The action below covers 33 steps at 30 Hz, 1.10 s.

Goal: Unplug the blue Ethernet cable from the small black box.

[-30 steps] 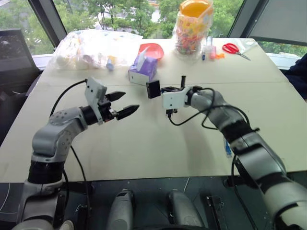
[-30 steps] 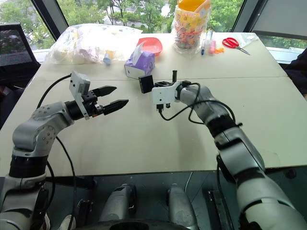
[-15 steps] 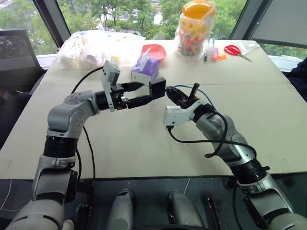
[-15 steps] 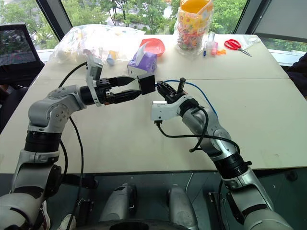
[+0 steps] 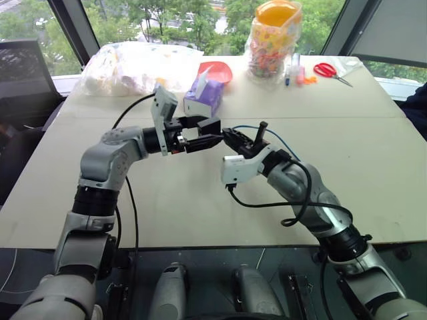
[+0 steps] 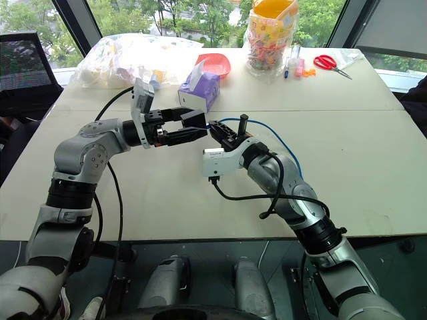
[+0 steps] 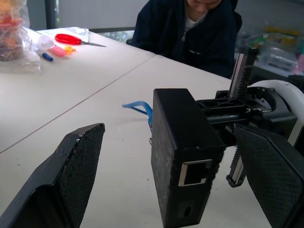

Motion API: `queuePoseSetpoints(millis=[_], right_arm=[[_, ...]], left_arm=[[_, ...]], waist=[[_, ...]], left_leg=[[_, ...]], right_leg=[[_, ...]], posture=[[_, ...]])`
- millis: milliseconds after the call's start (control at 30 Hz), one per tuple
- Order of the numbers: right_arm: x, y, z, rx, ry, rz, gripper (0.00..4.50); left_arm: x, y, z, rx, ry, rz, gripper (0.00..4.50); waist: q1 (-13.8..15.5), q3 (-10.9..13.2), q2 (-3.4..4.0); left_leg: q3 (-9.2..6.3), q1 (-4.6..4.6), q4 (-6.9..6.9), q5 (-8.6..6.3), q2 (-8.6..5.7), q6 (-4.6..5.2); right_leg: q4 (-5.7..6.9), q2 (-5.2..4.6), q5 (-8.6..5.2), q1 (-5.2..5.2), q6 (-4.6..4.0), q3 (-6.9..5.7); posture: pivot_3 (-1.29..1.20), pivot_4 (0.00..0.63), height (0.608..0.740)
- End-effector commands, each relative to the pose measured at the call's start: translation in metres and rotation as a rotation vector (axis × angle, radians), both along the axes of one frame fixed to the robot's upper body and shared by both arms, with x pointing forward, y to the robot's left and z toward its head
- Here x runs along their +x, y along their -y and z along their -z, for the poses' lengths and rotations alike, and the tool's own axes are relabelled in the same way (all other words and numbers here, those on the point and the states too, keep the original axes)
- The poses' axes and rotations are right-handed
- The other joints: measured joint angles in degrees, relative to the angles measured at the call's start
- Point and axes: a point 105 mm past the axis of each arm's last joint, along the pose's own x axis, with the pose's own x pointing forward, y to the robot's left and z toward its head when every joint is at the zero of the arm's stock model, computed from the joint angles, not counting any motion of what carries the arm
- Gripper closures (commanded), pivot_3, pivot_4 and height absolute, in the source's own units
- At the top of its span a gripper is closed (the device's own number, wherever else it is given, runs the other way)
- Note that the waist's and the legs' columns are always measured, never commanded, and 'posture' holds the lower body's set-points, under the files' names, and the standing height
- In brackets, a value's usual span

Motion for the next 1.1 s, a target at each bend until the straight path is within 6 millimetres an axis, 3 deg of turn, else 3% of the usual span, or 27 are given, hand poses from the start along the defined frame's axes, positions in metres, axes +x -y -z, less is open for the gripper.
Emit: queuePoseSetpoints(millis=[33,200,267,467,633,767,933,1100], right_arm=[[-0.006,-0.004,-0.014,0.021,0.047,-0.026,4.50],[-0.003,0.001,-0.016,0.019,0.053,-0.004,4.50],[-0.002,0.003,-0.017,0.017,0.053,0.000,4.50],[0.007,0.013,-0.017,0.076,-0.042,0.033,4.50],[0.007,0.018,-0.007,0.218,-0.422,-0.043,2.37],[-0.006,0.022,-0.010,0.288,-0.732,-0.156,0.22],[-0.028,0.022,-0.028,0.441,-1.182,-0.342,0.06],[-0.021,0.017,-0.045,0.574,-1.409,-0.377,0.06]], left_arm=[[0.000,0.005,-0.006,0.013,0.053,0.013,1.17],[-0.002,0.003,0.000,0.038,0.054,0.020,3.34],[-0.002,0.002,0.001,0.043,0.055,0.024,3.98],[0.000,-0.002,0.003,0.068,0.052,0.009,3.96],[-0.007,-0.017,0.006,0.088,0.027,0.054,3.96],[-0.012,-0.031,0.004,0.081,0.020,0.098,3.96],[-0.028,-0.041,-0.011,0.017,0.001,0.227,3.96],[-0.036,-0.040,-0.023,-0.004,-0.005,0.296,3.96]], waist=[[0.00,0.00,0.00],[0.05,0.00,-0.01],[0.03,0.00,-0.01],[0.02,0.00,-0.01],[-0.03,0.01,-0.01],[-0.08,0.02,0.01],[0.06,0.03,0.00],[-0.09,0.05,0.03]], left_leg=[[0.00,0.00,0.00,0.00,0.00,0.00],[0.00,-0.02,0.00,0.00,0.00,0.00],[-0.01,-0.01,0.00,0.00,0.00,0.00],[-0.01,-0.01,0.00,0.00,0.00,0.00],[-0.04,0.00,0.00,0.00,0.00,0.00],[-0.07,0.01,-0.02,0.00,0.02,0.01],[-0.12,-0.01,-0.01,-0.01,0.03,0.02],[-0.13,0.01,-0.01,-0.01,0.05,0.02]], right_leg=[[0.00,0.00,0.00,0.00,0.00,0.00],[-0.01,0.00,0.00,0.00,0.00,0.00],[-0.01,0.00,0.00,0.00,0.00,-0.01],[-0.01,0.00,0.00,0.00,0.01,-0.01],[-0.01,0.00,0.01,0.05,0.02,-0.03],[0.00,0.01,0.01,0.05,0.02,-0.09],[-0.01,-0.02,-0.04,0.07,-0.07,-0.15],[0.02,-0.03,-0.07,0.05,-0.17,-0.18]], posture=[[0.00,0.150,0.735],[0.00,0.150,0.735],[0.00,0.150,0.735],[0.00,0.150,0.735],[0.00,0.150,0.735],[0.00,0.150,0.735],[0.00,0.150,0.735],[0.00,0.150,0.735]])
